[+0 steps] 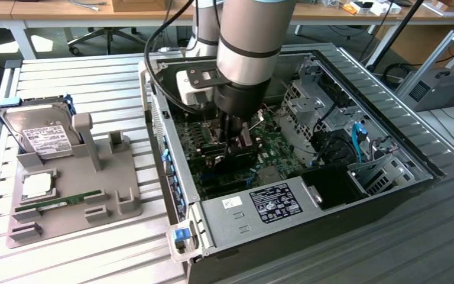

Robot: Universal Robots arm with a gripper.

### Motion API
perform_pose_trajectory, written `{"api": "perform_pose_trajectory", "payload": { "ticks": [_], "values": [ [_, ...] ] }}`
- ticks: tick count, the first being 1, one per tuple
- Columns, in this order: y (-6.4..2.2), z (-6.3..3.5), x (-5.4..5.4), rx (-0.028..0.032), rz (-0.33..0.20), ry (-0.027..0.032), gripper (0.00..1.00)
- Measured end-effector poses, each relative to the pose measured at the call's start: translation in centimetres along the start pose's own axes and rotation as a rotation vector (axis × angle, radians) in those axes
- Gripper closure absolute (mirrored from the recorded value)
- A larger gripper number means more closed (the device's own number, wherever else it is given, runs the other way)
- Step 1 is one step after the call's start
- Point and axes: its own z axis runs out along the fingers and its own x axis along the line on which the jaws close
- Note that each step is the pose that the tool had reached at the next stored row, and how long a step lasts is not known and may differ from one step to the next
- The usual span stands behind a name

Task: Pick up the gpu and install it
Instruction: 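Insert the gpu into the slot, then press down on the gpu until it lock into place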

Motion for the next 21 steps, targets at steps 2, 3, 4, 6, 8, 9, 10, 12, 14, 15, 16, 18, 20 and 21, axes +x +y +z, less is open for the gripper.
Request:
{"api": "perform_pose_trajectory", "payload": {
  "ticks": [2,3,4,6,8,9,10,12,14,15,16,18,20,21],
  "values": [
    [-0.03,-0.76,0.0,0.0002,0.0,0.0001,0.6],
    [-0.05,-1.22,-0.1,0.0005,0.0,0.0,0.6],
    [-0.07,-1.68,-0.1,0.0006,0.0,0.0,0.6],
    [-0.11,-2.6,-0.1,0.0008,0.0,0.0001,0.6],
    [-0.12,-2.9,-0.1,0.0009,0.0,0.0001,0.6],
    [-0.13,-2.95,-0.2,0.001,0.0,-0.0001,0.6],
    [-0.13,-2.94,-0.2,0.0011,0.0,-0.0002,0.6],
    [-0.13,-2.96,-0.2,0.0009,0.0,0.0,0.6],
    [-0.13,-2.96,-0.2,0.0009,0.0,0.0,0.6],
    [-0.13,-2.95,-0.2,0.001,0.0,-0.0001,0.6],
    [-0.13,-2.95,-0.2,0.0009,0.0,0.0,0.6],
    [-0.13,-2.95,-0.2,0.001,0.0,0.0,0.6],
    [-0.13,-2.95,-0.2,0.001,0.0,0.0,0.6],
    [-0.13,-2.95,-0.2,0.0009,0.0,0.0,0.6]
  ]
}}
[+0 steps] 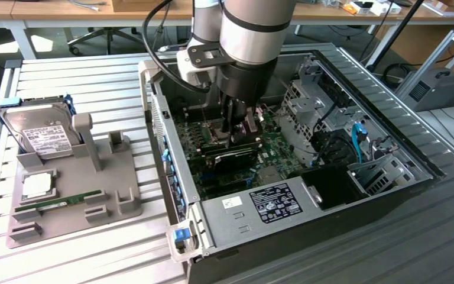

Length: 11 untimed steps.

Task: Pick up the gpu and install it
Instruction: 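Press down on the gpu until it lock into place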

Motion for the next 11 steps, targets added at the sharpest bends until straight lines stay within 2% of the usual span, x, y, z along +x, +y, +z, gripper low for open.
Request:
{"api": "perform_pose_trajectory", "payload": {
  "ticks": [3,7,8,11],
  "values": [
    [0.0,0.0,0.0,0.0,0.0,0.0,0.61],
    [0.0,0.0,0.0,0.0001,0.0,0.0,0.86],
    [0.0,0.0,0.0,0.0,0.0,0.0,0.89],
    [0.0,0.0,0.0,0.0,0.0,0.0,0.89]
  ]
}}
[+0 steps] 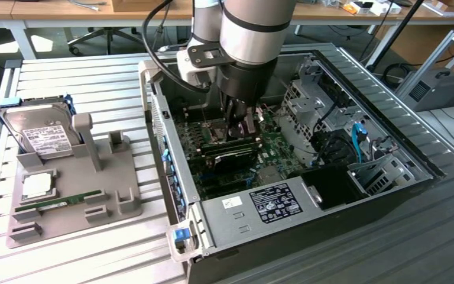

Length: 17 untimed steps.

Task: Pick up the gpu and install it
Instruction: 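Press down on the gpu until it lock into place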

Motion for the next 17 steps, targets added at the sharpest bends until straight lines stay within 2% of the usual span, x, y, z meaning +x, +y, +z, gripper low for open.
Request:
{"api": "perform_pose_trajectory", "payload": {
  "ticks": [2,3,4,5,6,7,17],
  "values": [
    [0.0,0.0,0.0,-0.0006,0.0,0.0001,0.89],
    [0.0,0.02,0.0,-0.0082,0.0,0.0002,0.89],
    [-0.02,0.01,-0.01,-0.0217,0.001,0.0008,0.89],
    [-0.09,0.01,-0.01,-0.0408,0.002,0.0016,0.89],
    [-0.1,0.02,-0.01,-0.0513,0.002,0.0015,0.89],
    [-0.1,0.02,0.0,-0.053,0.002,0.0017,0.89],
    [-0.12,0.22,-0.16,-0.0536,0.002,0.0015,0.89]
  ]
}}
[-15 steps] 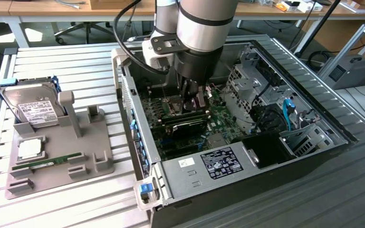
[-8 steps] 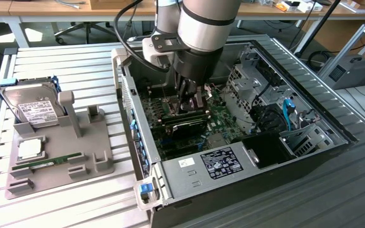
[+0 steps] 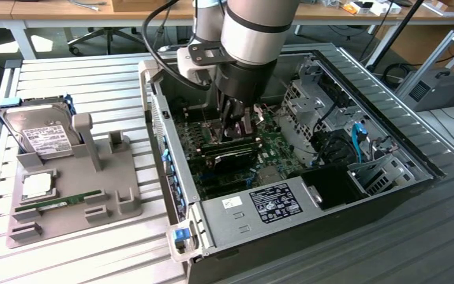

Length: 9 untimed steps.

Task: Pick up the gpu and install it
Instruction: 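Press down on the gpu until it lock into place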

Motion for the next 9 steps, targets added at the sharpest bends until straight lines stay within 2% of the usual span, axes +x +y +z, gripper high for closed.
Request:
{"api": "perform_pose_trajectory", "payload": {
  "ticks": [9],
  "values": [
    [-0.02,1.64,0.1,-0.0002,0.0,0.0004,0.89]
  ]
}}
